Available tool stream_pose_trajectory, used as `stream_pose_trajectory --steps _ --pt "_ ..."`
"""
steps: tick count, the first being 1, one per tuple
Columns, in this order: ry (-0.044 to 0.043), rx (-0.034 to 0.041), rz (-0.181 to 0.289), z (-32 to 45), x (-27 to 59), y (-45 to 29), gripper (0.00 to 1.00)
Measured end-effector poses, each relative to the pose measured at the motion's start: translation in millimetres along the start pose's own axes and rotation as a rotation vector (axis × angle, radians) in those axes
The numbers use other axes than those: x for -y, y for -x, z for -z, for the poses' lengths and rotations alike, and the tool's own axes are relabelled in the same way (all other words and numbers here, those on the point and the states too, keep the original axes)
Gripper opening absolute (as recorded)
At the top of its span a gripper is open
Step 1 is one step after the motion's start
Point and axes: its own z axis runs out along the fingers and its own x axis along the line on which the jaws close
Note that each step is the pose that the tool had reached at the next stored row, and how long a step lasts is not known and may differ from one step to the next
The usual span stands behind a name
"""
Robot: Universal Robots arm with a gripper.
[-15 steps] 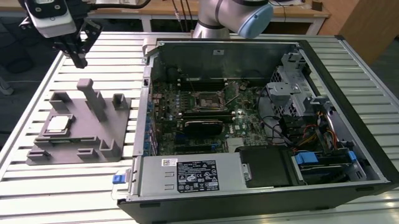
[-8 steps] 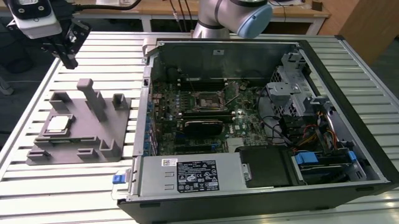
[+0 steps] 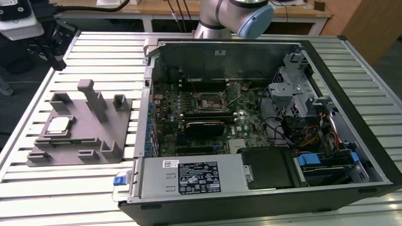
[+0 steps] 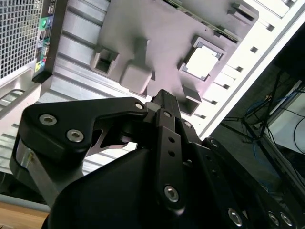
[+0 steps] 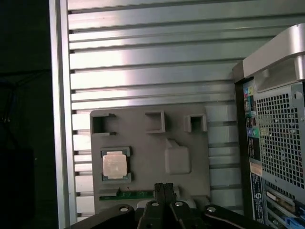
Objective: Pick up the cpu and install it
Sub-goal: 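Reach for the cpu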
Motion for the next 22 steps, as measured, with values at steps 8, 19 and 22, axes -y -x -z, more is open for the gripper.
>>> stream_pose_trajectory --steps 8,19,22 --pt "0.0001 0.0001 0.000 -3.1 2.3 -28.6 0.11" --pt "0.0001 0.0001 0.000 -6.7 5.3 -67.5 0.11" --pt "0.0000 0.0000 0.000 -7.6 5.9 -75.9 0.11"
